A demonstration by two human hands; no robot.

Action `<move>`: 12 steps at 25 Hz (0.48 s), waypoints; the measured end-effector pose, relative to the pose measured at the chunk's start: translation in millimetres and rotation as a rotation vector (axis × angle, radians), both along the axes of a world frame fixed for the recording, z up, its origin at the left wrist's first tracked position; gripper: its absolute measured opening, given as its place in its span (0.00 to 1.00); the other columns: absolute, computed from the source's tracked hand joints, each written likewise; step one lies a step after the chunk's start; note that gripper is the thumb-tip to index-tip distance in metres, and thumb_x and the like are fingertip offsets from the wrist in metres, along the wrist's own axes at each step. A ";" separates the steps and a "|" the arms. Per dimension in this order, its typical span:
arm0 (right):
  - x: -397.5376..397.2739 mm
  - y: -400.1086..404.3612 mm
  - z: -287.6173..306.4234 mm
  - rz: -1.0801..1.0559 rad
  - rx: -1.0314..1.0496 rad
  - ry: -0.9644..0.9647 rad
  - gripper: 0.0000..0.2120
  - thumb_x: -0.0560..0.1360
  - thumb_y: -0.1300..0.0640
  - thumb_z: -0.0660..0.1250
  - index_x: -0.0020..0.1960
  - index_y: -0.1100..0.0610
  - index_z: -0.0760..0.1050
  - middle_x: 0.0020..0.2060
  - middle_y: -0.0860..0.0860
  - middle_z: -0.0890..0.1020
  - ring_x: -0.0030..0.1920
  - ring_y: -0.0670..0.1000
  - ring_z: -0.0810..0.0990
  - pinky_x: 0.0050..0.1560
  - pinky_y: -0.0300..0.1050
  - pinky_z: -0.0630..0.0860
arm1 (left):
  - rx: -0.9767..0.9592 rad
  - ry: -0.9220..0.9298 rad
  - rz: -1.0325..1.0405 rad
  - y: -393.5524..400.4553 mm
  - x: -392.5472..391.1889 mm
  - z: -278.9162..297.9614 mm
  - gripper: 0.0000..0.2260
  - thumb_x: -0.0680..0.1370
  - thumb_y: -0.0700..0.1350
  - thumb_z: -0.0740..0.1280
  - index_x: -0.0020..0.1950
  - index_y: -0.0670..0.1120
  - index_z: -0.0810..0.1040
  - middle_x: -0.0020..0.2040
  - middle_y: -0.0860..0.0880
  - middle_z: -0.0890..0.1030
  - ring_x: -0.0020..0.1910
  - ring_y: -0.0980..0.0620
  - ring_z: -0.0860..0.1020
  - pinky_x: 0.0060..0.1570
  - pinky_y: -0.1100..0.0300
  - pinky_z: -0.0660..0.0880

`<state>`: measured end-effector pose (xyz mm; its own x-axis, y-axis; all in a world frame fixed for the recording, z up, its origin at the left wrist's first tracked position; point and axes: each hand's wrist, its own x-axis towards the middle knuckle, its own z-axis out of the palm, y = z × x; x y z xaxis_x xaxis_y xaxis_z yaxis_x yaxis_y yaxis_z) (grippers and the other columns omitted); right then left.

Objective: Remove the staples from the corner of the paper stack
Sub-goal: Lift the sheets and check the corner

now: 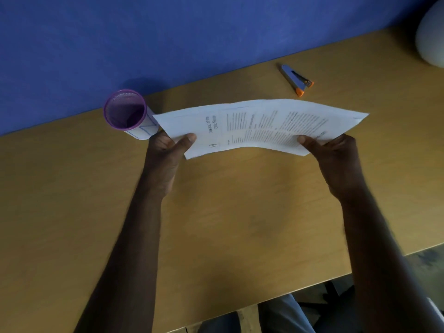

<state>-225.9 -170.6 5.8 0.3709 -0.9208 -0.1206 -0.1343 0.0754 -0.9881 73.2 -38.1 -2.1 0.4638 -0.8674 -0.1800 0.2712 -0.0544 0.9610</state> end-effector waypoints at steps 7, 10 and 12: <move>-3.6 0.5 -17.4 -0.004 0.012 -0.007 0.17 0.79 0.58 0.73 0.58 0.36 0.83 0.61 0.44 0.86 0.65 0.48 0.83 0.65 0.48 0.81 | 0.050 -0.009 0.001 -0.9 -6.8 -17.5 0.14 0.79 0.39 0.69 0.59 0.55 0.86 0.60 0.52 0.87 0.63 0.49 0.83 0.62 0.57 0.78; 0.3 1.0 -25.3 -0.040 0.050 0.003 0.16 0.79 0.61 0.73 0.57 0.39 0.85 0.59 0.44 0.87 0.64 0.48 0.84 0.66 0.48 0.81 | 0.122 -0.011 0.025 -2.0 -9.4 -24.0 0.12 0.78 0.39 0.70 0.60 0.50 0.84 0.57 0.54 0.88 0.61 0.52 0.84 0.60 0.59 0.78; 0.7 0.4 -27.6 -0.057 0.049 0.023 0.16 0.79 0.60 0.73 0.57 0.40 0.85 0.58 0.43 0.88 0.63 0.47 0.85 0.64 0.44 0.81 | 0.145 -0.031 0.029 -3.4 -9.4 -27.3 0.12 0.80 0.38 0.70 0.61 0.50 0.83 0.56 0.55 0.88 0.60 0.53 0.85 0.58 0.61 0.78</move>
